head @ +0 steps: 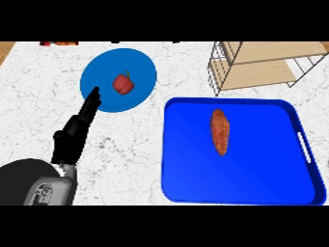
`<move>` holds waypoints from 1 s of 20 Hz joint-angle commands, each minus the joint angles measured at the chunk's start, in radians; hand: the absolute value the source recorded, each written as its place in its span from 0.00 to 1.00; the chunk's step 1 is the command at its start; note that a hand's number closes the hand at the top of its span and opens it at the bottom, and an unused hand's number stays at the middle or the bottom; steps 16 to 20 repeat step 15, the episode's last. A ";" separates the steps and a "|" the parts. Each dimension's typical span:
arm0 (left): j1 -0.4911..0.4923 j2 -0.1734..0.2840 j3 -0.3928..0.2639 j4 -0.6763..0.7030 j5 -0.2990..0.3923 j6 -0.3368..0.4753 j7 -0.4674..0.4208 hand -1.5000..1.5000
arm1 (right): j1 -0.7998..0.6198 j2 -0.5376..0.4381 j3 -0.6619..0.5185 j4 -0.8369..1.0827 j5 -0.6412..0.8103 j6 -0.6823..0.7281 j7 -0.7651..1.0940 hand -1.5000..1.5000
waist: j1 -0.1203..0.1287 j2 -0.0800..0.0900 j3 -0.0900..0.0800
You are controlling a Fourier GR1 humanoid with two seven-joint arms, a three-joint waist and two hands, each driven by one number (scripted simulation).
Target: Pick the tomato from the tray and place it in the tiered shelf
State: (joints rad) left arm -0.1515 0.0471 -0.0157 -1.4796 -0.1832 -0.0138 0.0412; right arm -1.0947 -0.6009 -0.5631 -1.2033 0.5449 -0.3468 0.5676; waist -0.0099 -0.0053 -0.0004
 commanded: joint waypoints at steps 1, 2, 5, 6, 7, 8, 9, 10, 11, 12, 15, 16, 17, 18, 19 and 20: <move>-0.004 -0.005 -0.001 0.000 -0.006 0.010 0.014 0.50 | 0.068 -0.125 -0.094 -0.011 -0.072 0.127 0.110 0.00 | -0.015 -0.002 0.001; 0.009 0.039 0.047 0.016 0.023 -0.015 -0.024 0.50 | 0.098 -0.140 -0.084 -0.038 -0.066 0.165 0.150 0.00 | -0.014 -0.002 0.000; 0.036 0.011 0.009 -0.035 0.005 -0.002 0.019 0.50 | 0.212 -0.222 -0.144 -0.098 -0.142 0.307 0.166 0.00 | -0.019 -0.005 0.001; 0.014 -0.001 0.009 0.035 -0.011 0.016 -0.044 0.50 | 0.221 -0.249 -0.177 -0.116 -0.189 0.365 0.196 0.00 | -0.032 -0.004 0.001; 0.020 0.009 0.032 0.021 0.022 -0.002 -0.025 0.50 | 0.273 -0.282 -0.223 -0.114 -0.220 0.400 0.166 0.00 | -0.030 -0.004 0.001; -0.015 0.021 0.040 0.023 0.031 -0.016 -0.008 0.50 | 0.306 -0.305 -0.237 -0.112 -0.230 0.423 0.140 0.00 | -0.022 -0.001 0.001; 0.038 0.016 0.023 0.006 0.018 -0.011 -0.038 0.50 | 0.353 -0.324 -0.262 -0.142 -0.257 0.480 0.145 0.00 | -0.025 -0.004 0.001; -0.026 0.007 0.021 0.038 0.015 -0.008 -0.005 0.50 | 0.406 -0.316 -0.310 -0.143 -0.281 0.472 0.085 0.00 | -0.024 0.000 0.002; -0.040 0.012 0.038 0.069 0.016 -0.001 -0.030 0.50 | 0.429 -0.354 -0.324 -0.130 -0.314 0.561 0.088 0.00 | -0.038 -0.001 0.001; 0.042 0.016 0.035 0.062 0.019 -0.009 -0.101 0.50 | 0.499 -0.300 -0.364 -0.235 -0.340 0.566 0.129 0.00 | -0.032 -0.004 0.001; 0.036 -0.023 -0.019 -0.004 -0.030 0.035 -0.019 0.50 | 0.544 -0.413 -0.511 -0.075 -0.436 0.672 0.024 0.00 | -0.017 -0.002 0.002; 0.036 -0.023 -0.019 -0.004 -0.030 0.035 -0.019 0.50 | 0.544 -0.413 -0.511 -0.075 -0.436 0.672 0.024 0.00 | -0.017 -0.002 0.002; 0.036 -0.023 -0.019 -0.004 -0.030 0.035 -0.019 0.50 | 0.544 -0.413 -0.511 -0.075 -0.436 0.672 0.024 0.00 | -0.017 -0.002 0.002; 0.036 -0.023 -0.019 -0.004 -0.030 0.035 -0.019 0.50 | 0.544 -0.413 -0.511 -0.075 -0.436 0.672 0.024 0.00 | -0.017 -0.002 0.002; 0.036 -0.023 -0.019 -0.004 -0.030 0.035 -0.019 0.50 | 0.544 -0.413 -0.511 -0.075 -0.436 0.672 0.024 0.00 | -0.017 -0.002 0.002; 0.036 -0.023 -0.019 -0.004 -0.030 0.035 -0.019 0.50 | 0.544 -0.413 -0.511 -0.075 -0.436 0.672 0.024 0.00 | -0.017 -0.002 0.002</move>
